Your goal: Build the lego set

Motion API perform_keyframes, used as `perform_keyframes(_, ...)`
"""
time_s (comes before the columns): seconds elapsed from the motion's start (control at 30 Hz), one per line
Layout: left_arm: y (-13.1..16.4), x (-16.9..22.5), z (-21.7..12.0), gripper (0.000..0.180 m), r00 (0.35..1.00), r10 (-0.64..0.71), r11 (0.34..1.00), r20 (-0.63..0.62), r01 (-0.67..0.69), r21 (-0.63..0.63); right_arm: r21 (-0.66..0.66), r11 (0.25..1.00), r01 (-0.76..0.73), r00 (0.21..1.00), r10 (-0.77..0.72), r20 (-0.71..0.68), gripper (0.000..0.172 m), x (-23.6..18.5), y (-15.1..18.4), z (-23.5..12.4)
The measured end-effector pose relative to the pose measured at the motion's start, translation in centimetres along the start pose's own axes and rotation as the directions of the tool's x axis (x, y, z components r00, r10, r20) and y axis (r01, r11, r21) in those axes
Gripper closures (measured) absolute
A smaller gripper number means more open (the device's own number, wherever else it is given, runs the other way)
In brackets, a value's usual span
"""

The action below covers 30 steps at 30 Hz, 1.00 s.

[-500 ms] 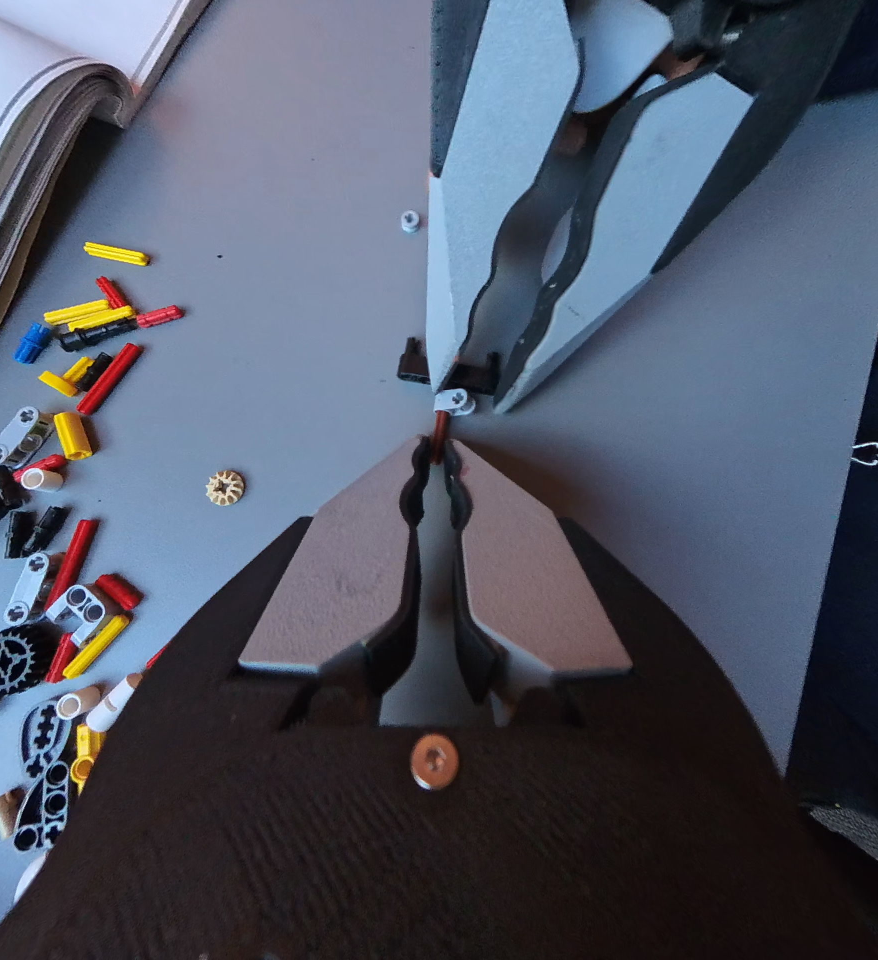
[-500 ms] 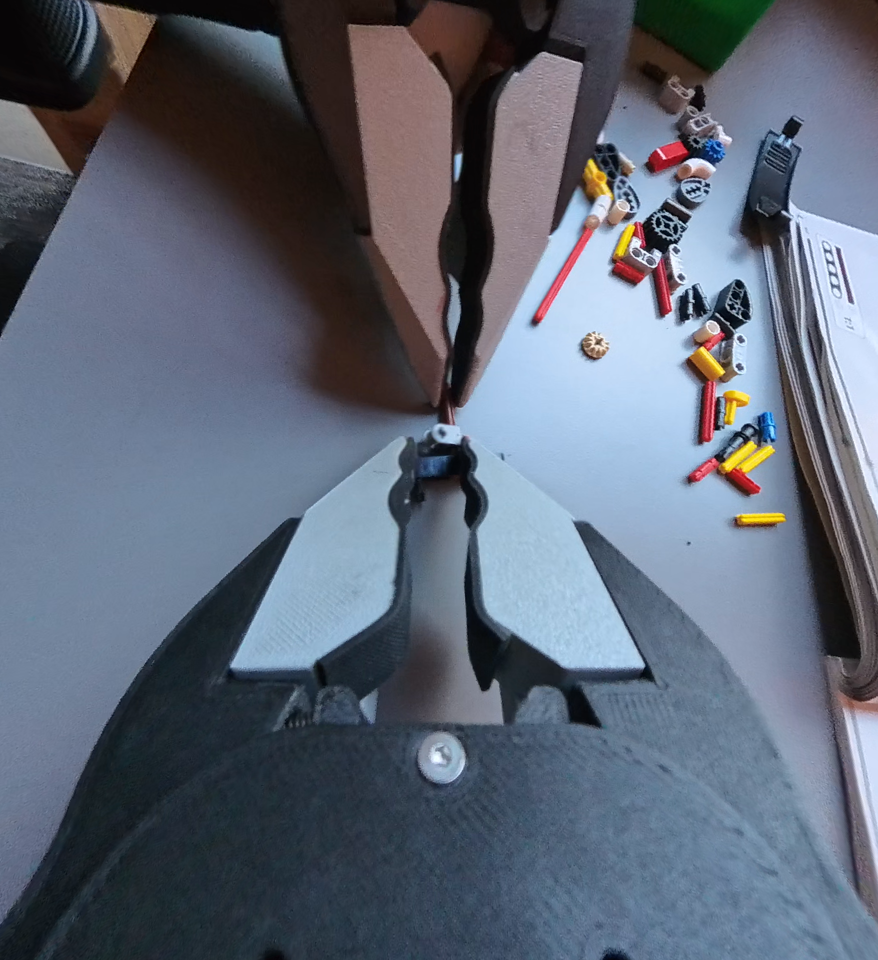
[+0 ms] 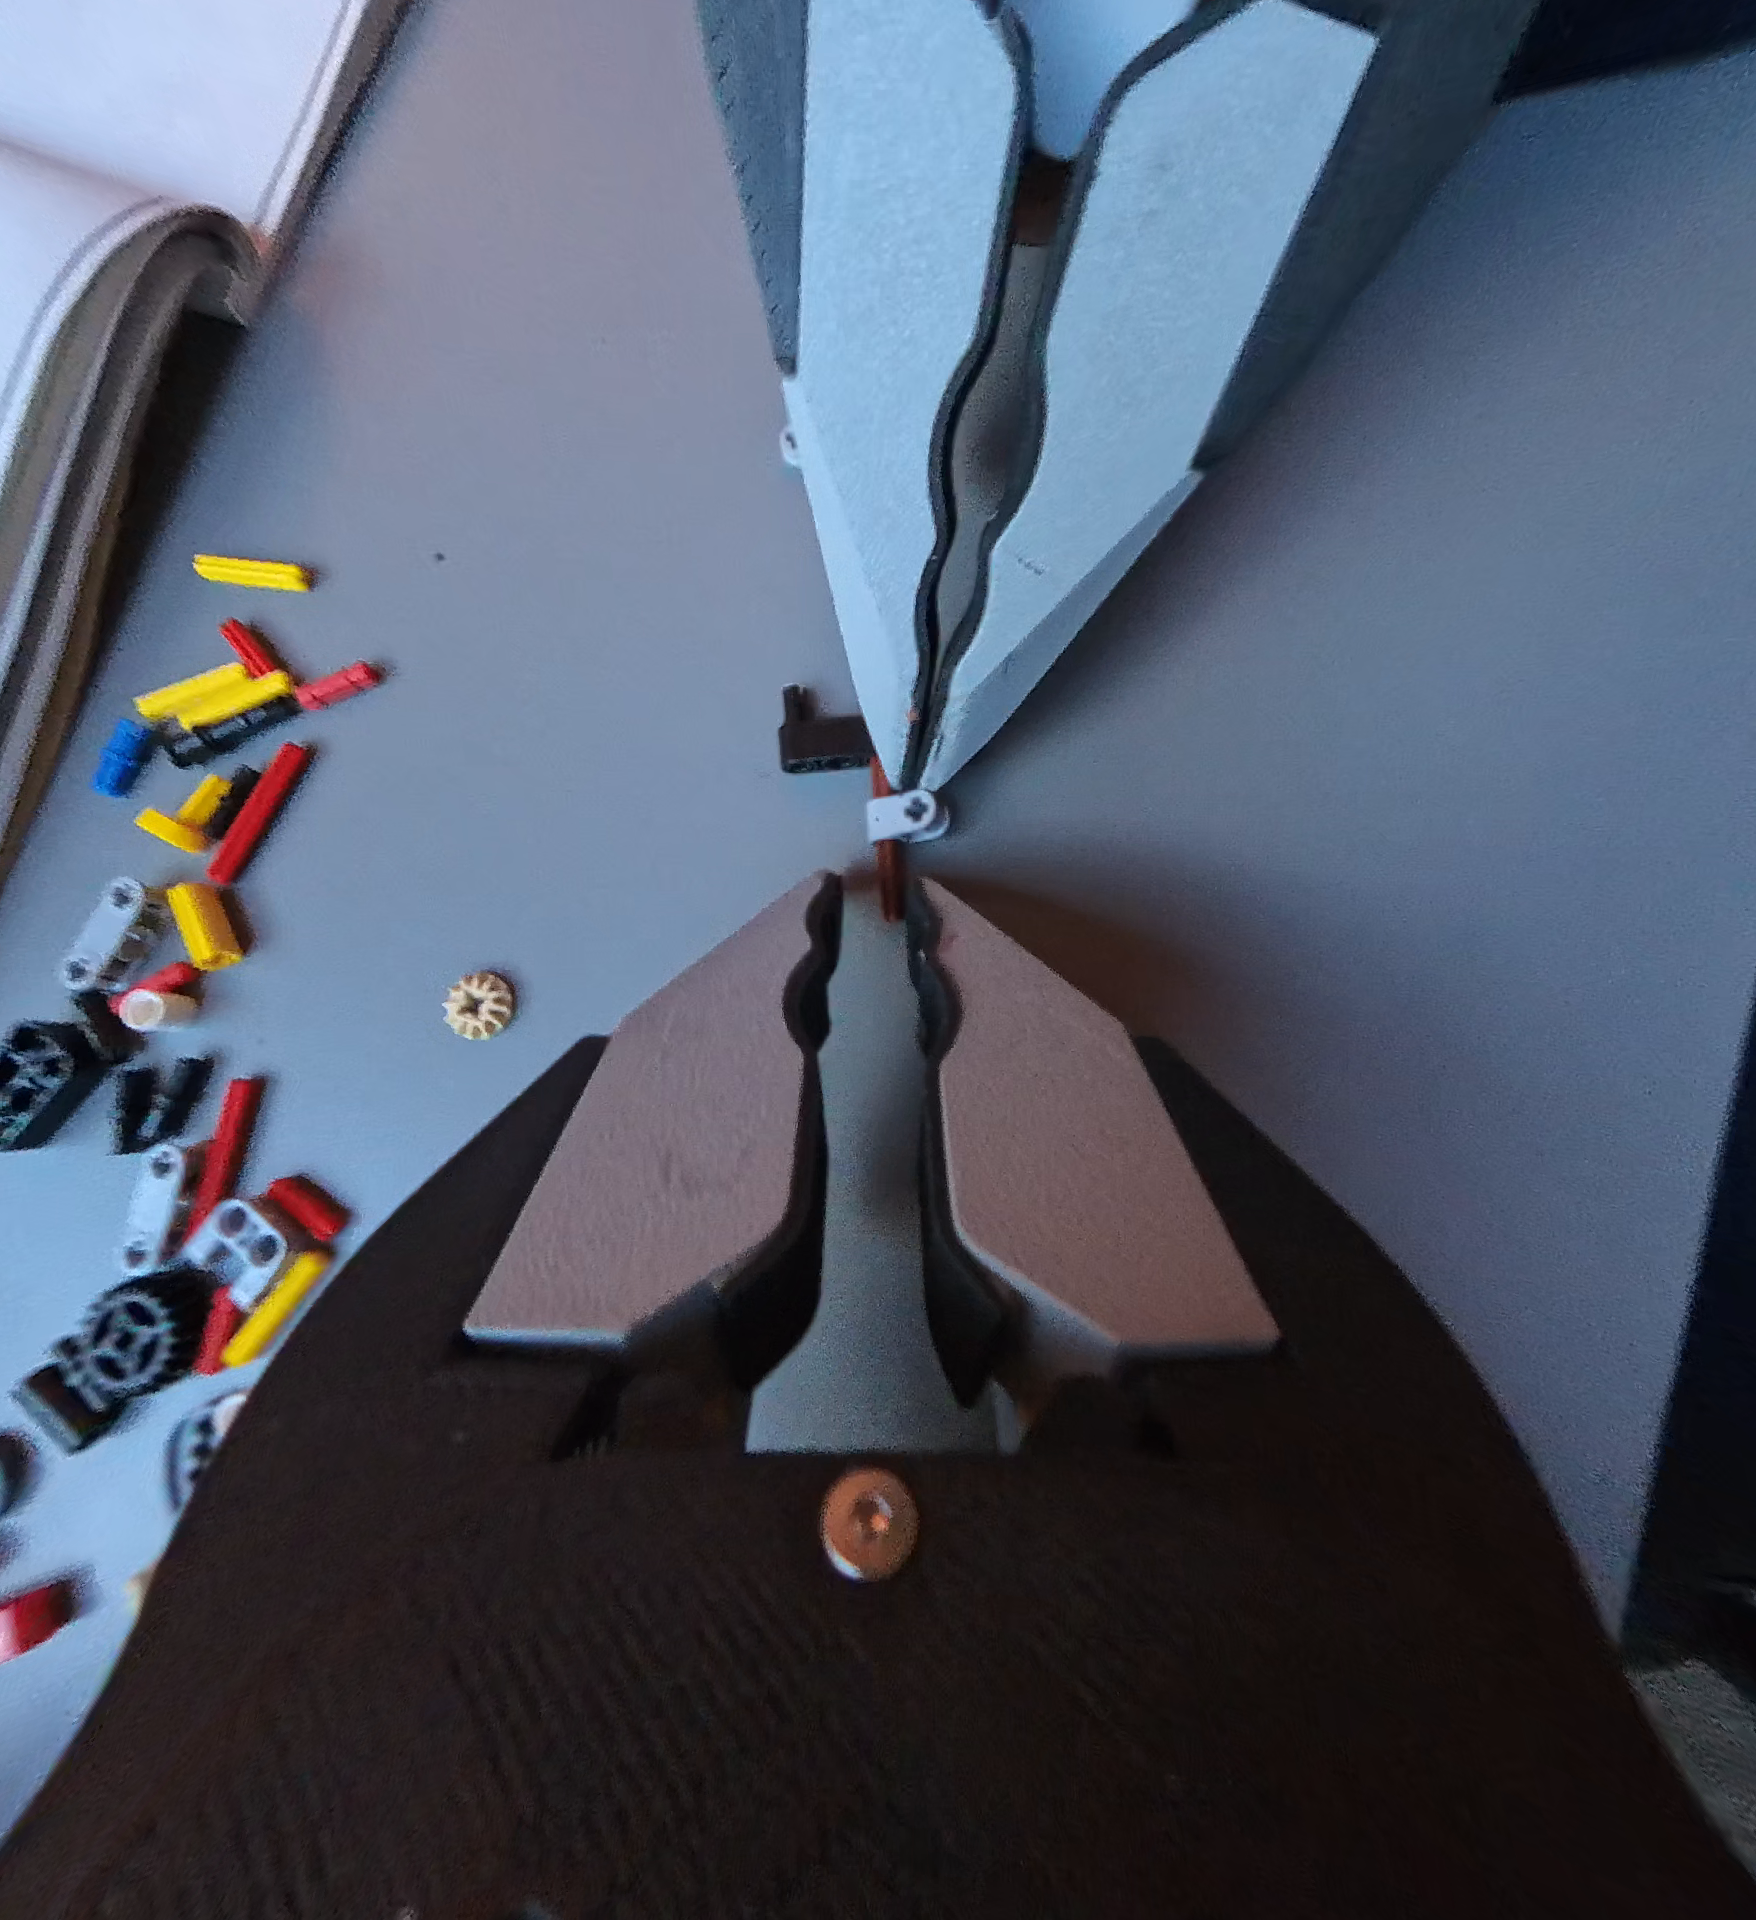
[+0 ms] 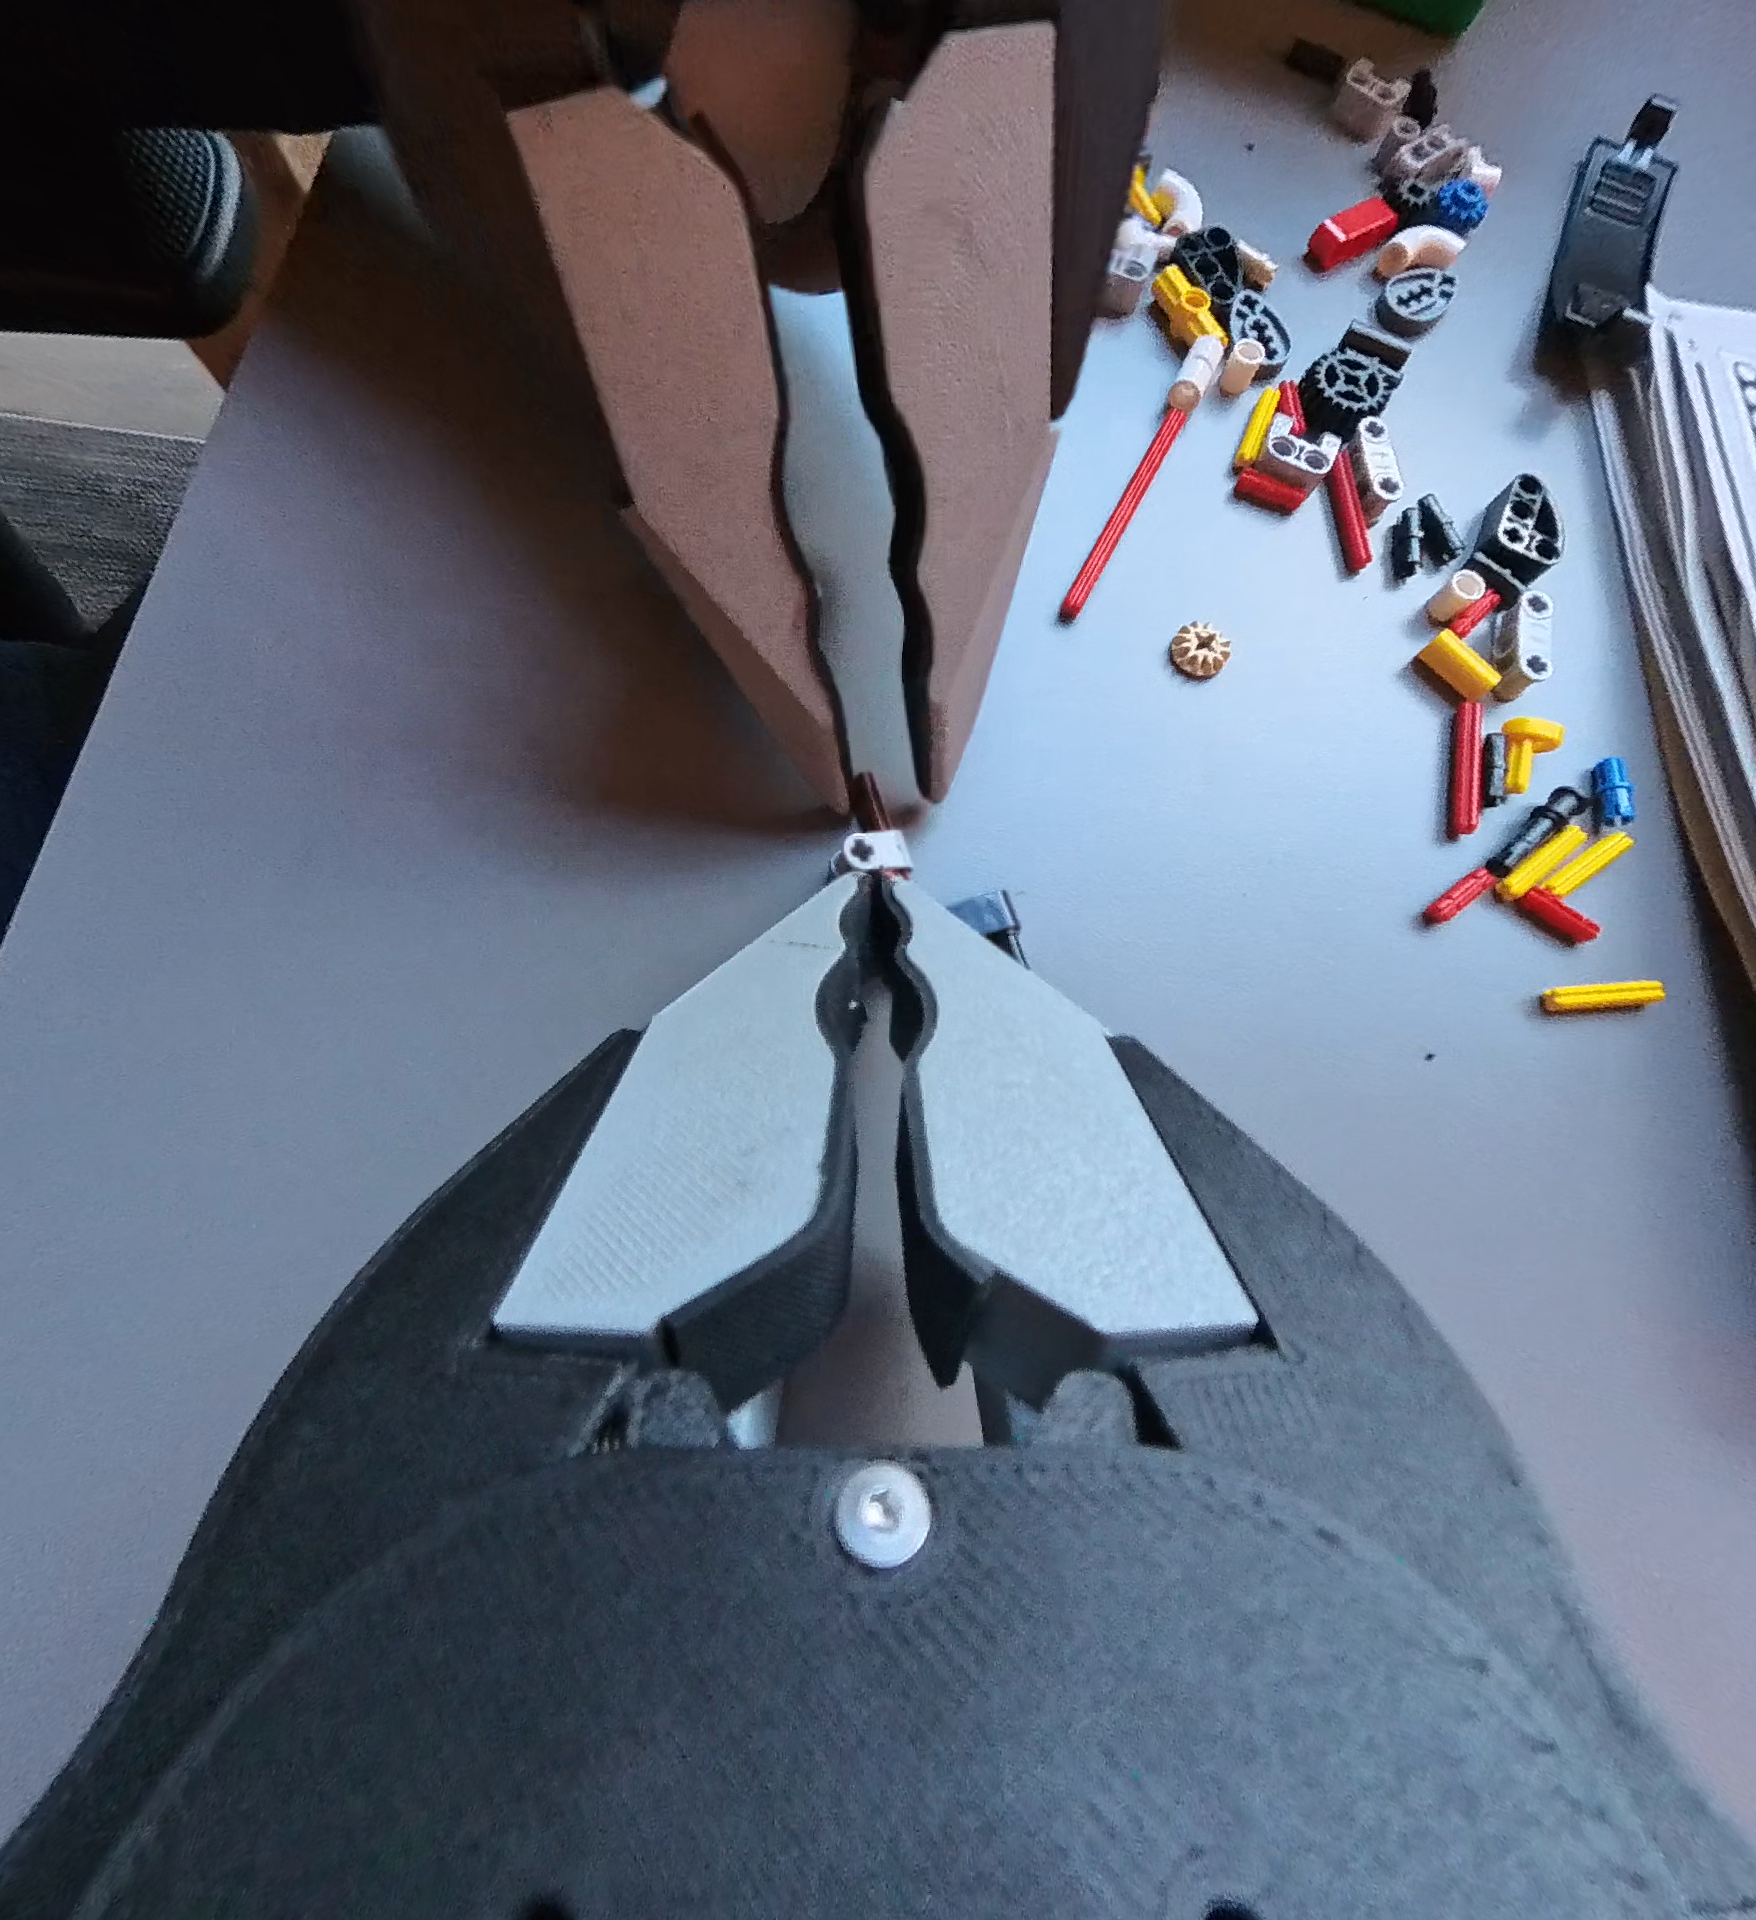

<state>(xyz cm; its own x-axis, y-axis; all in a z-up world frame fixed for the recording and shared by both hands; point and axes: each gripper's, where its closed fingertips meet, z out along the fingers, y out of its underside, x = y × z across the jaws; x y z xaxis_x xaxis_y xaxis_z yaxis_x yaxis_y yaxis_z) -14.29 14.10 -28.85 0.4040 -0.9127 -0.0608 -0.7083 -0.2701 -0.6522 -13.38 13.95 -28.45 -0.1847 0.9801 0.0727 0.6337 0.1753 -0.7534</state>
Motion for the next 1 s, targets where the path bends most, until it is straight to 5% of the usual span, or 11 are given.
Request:
perform_keyframes(0.27,-0.7,-0.1,0.6,0.177,0.966,0.232,0.973,0.113,-0.231,-0.023,-0.005,0.998,-0.067,0.997,0.067,0.043,0.172,0.0,0.1,0.1)
perform_keyframes(0.37,-0.7,-0.1,0.6,0.178,0.982,0.170,0.985,0.079,-0.170,-0.012,0.019,0.998,-0.061,0.997,0.060,0.041,0.171,0.0,-0.1,-0.3)
perform_keyframes(0.53,-0.7,-0.1,0.6,0.178,0.999,-0.034,0.999,-0.041,0.035,0.035,0.023,0.995,0.101,0.990,-0.098,-0.106,0.142,0.6,-0.8,-0.4)
perform_keyframes(0.77,-0.7,0.0,0.6,0.178,0.992,-0.091,0.995,-0.087,0.095,0.037,-0.077,0.964,0.254,0.949,-0.264,-0.173,0.165,0.4,-0.6,0.8)
perform_keyframes(1.0,-0.4,0.2,0.4,0.178,0.998,-0.007,1.000,-0.068,0.009,0.029,-0.046,0.993,0.111,0.990,-0.115,-0.085,0.166,0.3,-0.5,0.4)
